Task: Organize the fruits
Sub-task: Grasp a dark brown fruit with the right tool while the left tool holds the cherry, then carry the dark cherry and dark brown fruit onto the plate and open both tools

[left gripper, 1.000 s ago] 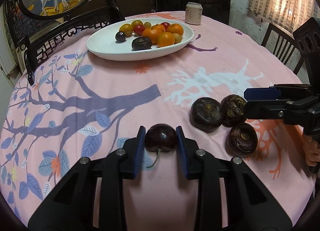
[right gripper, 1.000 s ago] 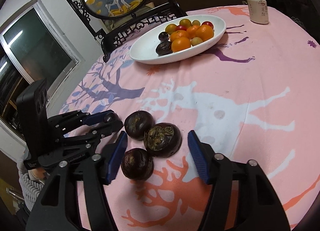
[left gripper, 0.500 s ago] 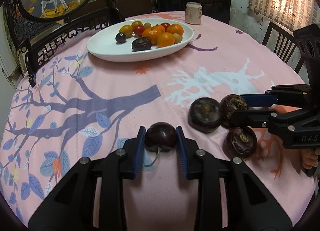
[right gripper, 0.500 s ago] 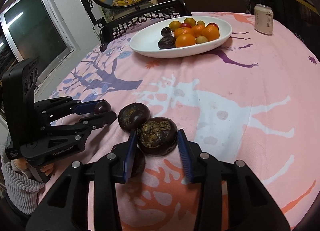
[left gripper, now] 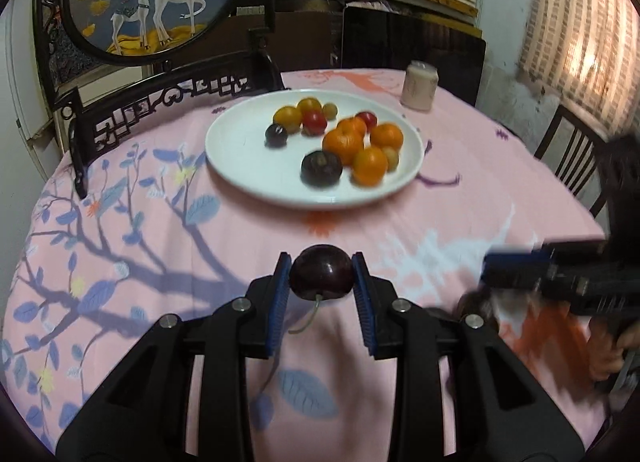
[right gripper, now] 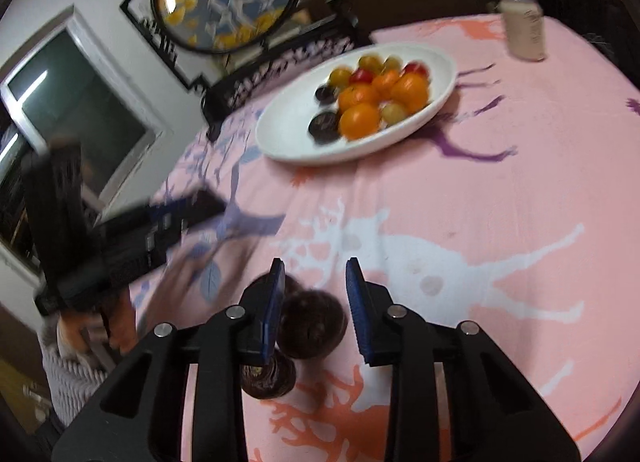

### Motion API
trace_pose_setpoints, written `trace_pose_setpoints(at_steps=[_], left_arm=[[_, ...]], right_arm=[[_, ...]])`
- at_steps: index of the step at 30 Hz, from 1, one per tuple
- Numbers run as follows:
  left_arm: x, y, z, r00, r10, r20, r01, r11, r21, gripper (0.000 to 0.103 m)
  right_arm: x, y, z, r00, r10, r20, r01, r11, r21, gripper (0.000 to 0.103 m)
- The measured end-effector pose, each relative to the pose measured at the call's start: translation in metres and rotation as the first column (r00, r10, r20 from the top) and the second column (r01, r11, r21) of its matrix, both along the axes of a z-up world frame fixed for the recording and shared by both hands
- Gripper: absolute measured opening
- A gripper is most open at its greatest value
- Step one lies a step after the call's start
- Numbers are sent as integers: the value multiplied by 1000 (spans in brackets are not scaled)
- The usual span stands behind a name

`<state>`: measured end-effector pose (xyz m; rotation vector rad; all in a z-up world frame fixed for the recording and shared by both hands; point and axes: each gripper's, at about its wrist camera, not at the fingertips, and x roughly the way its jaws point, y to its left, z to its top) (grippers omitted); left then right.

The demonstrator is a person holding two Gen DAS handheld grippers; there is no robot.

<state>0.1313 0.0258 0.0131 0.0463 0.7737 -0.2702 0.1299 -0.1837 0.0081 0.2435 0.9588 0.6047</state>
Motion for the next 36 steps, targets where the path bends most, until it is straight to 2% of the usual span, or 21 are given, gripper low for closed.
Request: trace_pose_setpoints(at_steps=[5,10,15,17,23,27,30,34,36], left_arm=[[0,-1,-12,1000,-22,-22,22,1000,-2,31],[-3,-1,-12,1000,-22,-15,22,1000,2,31],[-5,-2,-12,1000,-28,-11,28,1000,11,31],[-5,-4,-15,999,-30,-15,30,999,20,31],[-5,-7,-14,999,-32,-10,32,999,35,31],[8,-4,0,1000,-14,11,14,999,30,31],[27,-4,13,1000,4,27,-5,999,37,31],[59,-6,18,999,33,38,-36,997,70,31],[77,-4,16,998,53,30,-55,997,59,31]], right_arm=[[-13,-3,-6,1000,4,9,-3,1000,-28,44],[-17,6,-12,997,73,-35,-72,997,27,47],[-23,18,-21,997,76,-21,-77,995,-58,48],[-28,24,-20,996,82,22,-79,991,-111,44],[-28,11,-10,997,22,76,-16,997,-79,43],[-8,1,9,996,-27,86,30,999,-33,44],[22,6,26,992,-54,110,60,997,-51,43],[62,20,32,989,-84,125,93,994,-64,44],[76,30,30,988,-81,129,91,993,-79,44]])
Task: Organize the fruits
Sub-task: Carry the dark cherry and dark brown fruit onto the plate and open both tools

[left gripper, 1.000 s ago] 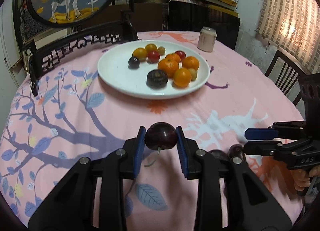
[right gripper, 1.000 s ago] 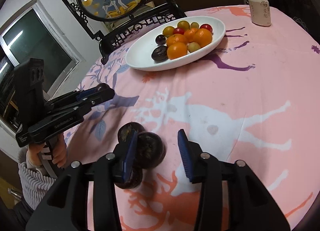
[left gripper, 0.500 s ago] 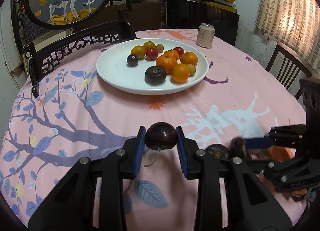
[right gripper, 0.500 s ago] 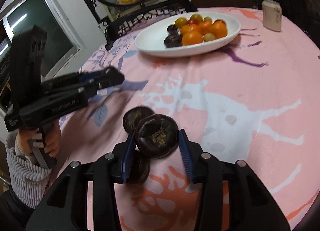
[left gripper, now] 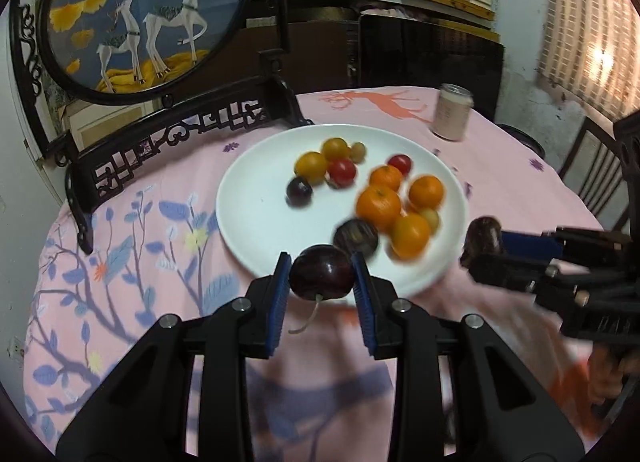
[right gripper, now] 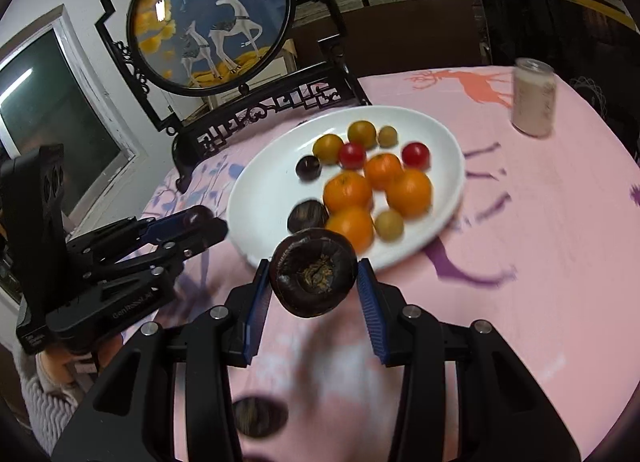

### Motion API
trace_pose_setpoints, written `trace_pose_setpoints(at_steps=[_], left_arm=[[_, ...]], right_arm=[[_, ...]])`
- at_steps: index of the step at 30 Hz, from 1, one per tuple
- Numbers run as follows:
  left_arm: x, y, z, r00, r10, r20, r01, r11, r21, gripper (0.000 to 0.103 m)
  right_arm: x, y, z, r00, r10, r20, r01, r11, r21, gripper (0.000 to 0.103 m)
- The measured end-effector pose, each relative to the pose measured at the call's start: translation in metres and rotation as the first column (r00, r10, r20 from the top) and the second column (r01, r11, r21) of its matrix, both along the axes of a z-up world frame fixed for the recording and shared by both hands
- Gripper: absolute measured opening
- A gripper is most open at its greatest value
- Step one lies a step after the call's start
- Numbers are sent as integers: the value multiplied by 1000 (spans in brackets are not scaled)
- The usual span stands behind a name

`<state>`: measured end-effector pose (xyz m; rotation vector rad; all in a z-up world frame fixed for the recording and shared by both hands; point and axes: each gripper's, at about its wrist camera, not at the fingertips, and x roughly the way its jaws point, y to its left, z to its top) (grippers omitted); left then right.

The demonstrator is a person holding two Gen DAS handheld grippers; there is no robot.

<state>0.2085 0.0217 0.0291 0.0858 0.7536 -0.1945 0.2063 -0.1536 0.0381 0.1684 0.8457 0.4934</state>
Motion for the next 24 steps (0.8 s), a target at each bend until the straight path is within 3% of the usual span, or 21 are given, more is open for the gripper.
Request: trace_pose_setpoints(at_steps=[3,4,5,6,9,13,24], left_arm=[[23,7,-7,999,42,-20,-43,999,-18,33],[27,10,-10,998,54,-23,-54,998,-24,37],[32,14,-13,997,68,-28,-69,997,-41,48],[33,16,-14,997,70,-31,-72,996,-49,53],[33,23,-18,996,74,-41,-76,995,-57,53],[27,27,-18,995,80,-51,-84,992,-89,56],[-30,12,-24,998,57,0,-57,998,-5,88]], right_arm=[[17,13,-5,1000,2,0,-2,1000,-16,44],[22,16,-7,1000,0,-3,0,1000,-10,46],[25,16,-8,1000,-7,-5,7,1000,-7,57],[26,14,-7,1000,-17,-2,17,1000,-3,61],[23,3,-2,999,-21,35,19,999,39,61],[18,-9,0,999,-31,16,29,997,76,61],[-17,-27,-12,998,-47,-36,51,994,98,62]])
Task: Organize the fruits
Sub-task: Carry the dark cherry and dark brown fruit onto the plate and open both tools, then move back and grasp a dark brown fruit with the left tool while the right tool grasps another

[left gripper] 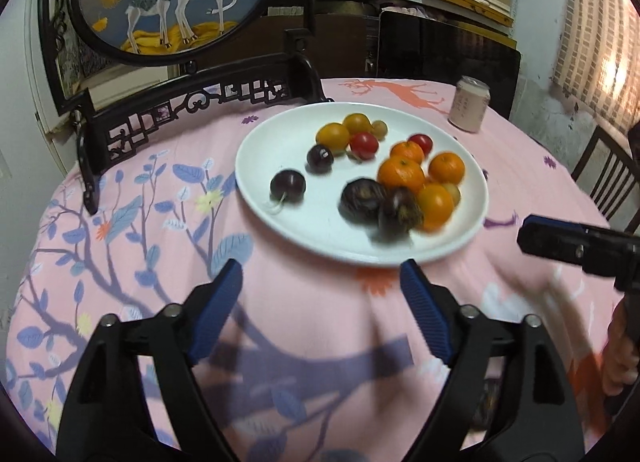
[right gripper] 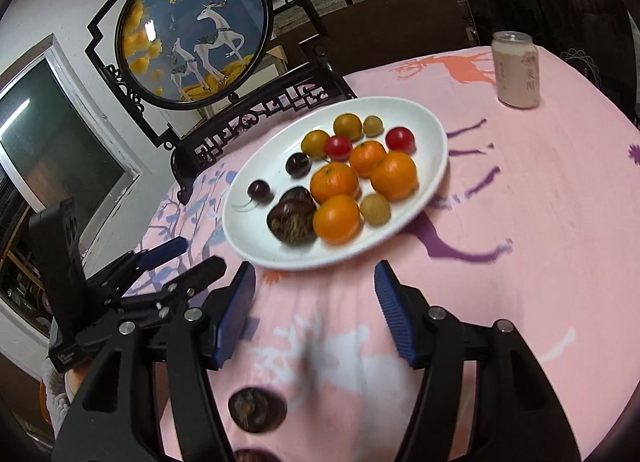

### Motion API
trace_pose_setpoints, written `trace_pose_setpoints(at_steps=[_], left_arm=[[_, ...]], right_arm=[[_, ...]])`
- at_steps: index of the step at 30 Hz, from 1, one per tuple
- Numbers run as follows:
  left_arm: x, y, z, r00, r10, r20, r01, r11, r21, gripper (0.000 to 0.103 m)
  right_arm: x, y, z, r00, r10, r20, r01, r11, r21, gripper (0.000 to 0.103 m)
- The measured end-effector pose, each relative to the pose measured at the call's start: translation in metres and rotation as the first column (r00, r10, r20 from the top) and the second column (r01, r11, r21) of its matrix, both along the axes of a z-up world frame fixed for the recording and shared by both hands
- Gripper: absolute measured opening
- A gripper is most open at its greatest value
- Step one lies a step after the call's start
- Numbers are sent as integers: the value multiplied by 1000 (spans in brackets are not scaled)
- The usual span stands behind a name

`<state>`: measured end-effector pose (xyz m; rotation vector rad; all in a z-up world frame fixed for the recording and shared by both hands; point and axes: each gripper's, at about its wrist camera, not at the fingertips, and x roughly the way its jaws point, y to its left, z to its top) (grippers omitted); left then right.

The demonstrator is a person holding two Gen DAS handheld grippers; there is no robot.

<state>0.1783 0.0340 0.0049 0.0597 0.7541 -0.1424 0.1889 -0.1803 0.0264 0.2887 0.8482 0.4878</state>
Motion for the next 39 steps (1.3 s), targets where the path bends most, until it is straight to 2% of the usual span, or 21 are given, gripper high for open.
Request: trace_pose_setpoints(at_steps=[2,4,6,10,14,18,29,39], left_arm=[[-12,-5,-2,1000,-5,8,4,1000,27,90],[-22,-8,-3,1000,-10,12,10,999,44,92],[-34,-11,-4,1000,-17,19,16,999,45,95],[-55,-18,-6,999,-41,20,40,998,37,98],[-74,-32,-11,996,-87,19,86,995,54,100],[-86,-48,-15,991,-128,26,125,987,104,100],[-87,-67,-29,985,-174,-13,174,970,169,100],[-84,-69,-32,982,-183,-41,187,970,157,101]], right_arm=[[-9,-6,-2,1000,-7,-3,7,1000,8,69],[-19,-13,-3,1000,-23,-4,23,1000,17,71],[-27,-21,-3,999,-39,-8,40,999,32,73],[-45,-43,-5,995,-94,-31,97,989,108,86],[-52,-60,-9,990,-118,-75,129,976,177,87],[-52,-69,-12,984,-146,-103,165,965,205,87],[-52,-65,-12,985,-135,-112,154,969,192,87],[-52,-62,-12,986,-128,-108,146,973,179,87]])
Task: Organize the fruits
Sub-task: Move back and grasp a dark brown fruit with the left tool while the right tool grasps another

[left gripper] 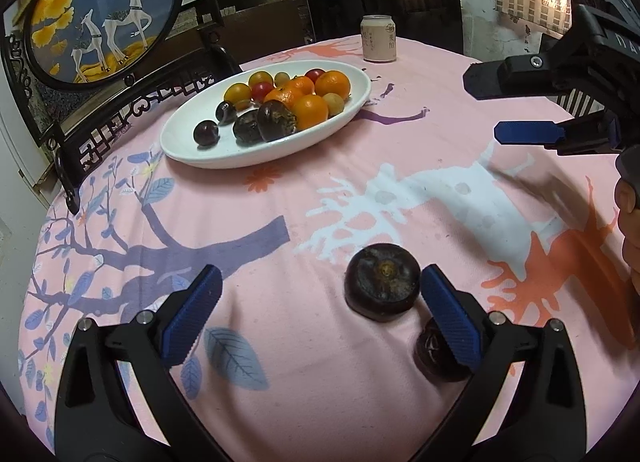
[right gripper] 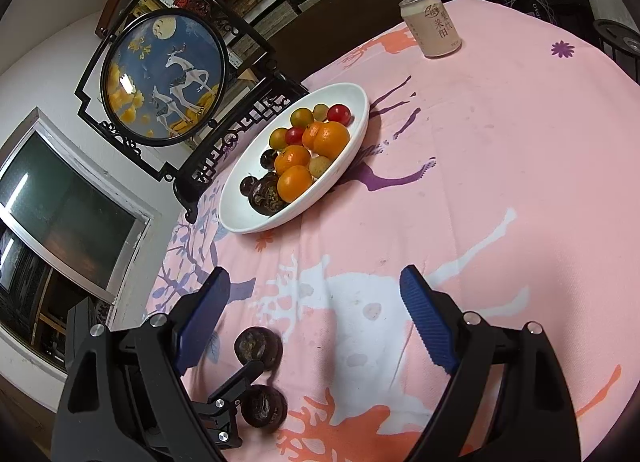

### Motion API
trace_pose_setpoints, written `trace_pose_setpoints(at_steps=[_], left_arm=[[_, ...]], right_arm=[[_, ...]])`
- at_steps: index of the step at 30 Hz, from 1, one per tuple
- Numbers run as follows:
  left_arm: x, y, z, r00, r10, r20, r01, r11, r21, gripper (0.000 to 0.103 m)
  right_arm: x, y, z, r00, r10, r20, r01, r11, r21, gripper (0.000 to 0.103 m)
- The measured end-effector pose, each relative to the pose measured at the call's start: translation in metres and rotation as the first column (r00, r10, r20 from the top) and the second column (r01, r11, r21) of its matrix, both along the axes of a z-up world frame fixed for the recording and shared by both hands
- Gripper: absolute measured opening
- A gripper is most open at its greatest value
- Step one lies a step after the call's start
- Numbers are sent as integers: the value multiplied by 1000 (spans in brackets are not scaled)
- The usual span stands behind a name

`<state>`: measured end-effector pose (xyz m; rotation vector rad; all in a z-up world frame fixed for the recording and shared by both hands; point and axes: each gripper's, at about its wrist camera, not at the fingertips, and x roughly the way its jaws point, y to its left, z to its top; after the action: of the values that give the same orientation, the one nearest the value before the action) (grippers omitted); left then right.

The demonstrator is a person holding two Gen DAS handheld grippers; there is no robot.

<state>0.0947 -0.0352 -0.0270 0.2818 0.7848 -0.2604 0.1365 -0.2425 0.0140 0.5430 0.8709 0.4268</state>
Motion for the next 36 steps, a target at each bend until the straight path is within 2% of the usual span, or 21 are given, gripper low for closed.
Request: trace_pose_setpoints(at_steps=[7,10,15,17,19,22,24,27,28,29,30,31,32,33,36], left_arm=[[1,-6,-4,1000,-5,-13,5,999,41,101],[6,2,-4,999,21,-27,-20,999,29,101],[22,34,-3,987,162,-11,-161,986,42,101],[29,50,-2,976,214,-25,-214,977,10,101],[31,61,-1,972,231,-43,-232,972,-39,100],[31,60,-1,978,200,-50,-203,977,-57,90],[28,53,-2,984,171,-58,-174,983,-52,78],[27,49,-3,987,145,-70,-149,987,-59,68],[28,48,-4,987,142,-76,-147,987,-64,67],[29,48,-5,987,132,-88,-139,988,-74,61],[31,47,-6,987,123,-100,-131,988,-81,55],[32,46,-8,987,117,-108,-126,989,-80,54],[32,44,-8,988,111,-106,-120,990,-77,49],[33,43,-8,989,100,-108,-110,990,-83,42],[33,42,-7,990,92,-104,-102,991,-92,40]], right_arm=[[0,4,-1,1000,10,-2,-10,1000,-16,87],[0,4,-1,1000,9,0,-9,1000,-20,87],[-1,5,-1,1000,14,-1,-14,1000,-21,87],[-4,10,-1,999,41,-2,-41,999,-34,87],[-17,26,-2,992,128,1,-127,988,-84,87],[-43,53,-5,966,256,26,-246,948,-201,87],[-62,73,-7,941,336,42,-310,906,-288,84],[-75,92,-10,915,400,49,-353,854,-381,79],[-76,97,-13,910,412,44,-360,839,-408,74],[-78,106,-18,903,428,30,-368,808,-461,67],[-79,112,-22,896,444,15,-382,786,-486,63],[-81,117,-26,888,460,4,-395,767,-505,60],[-83,121,-26,885,466,12,-389,753,-531,45],[-84,121,-26,884,468,13,-387,746,-541,42],[-81,115,-26,890,456,14,-384,766,-515,39]])
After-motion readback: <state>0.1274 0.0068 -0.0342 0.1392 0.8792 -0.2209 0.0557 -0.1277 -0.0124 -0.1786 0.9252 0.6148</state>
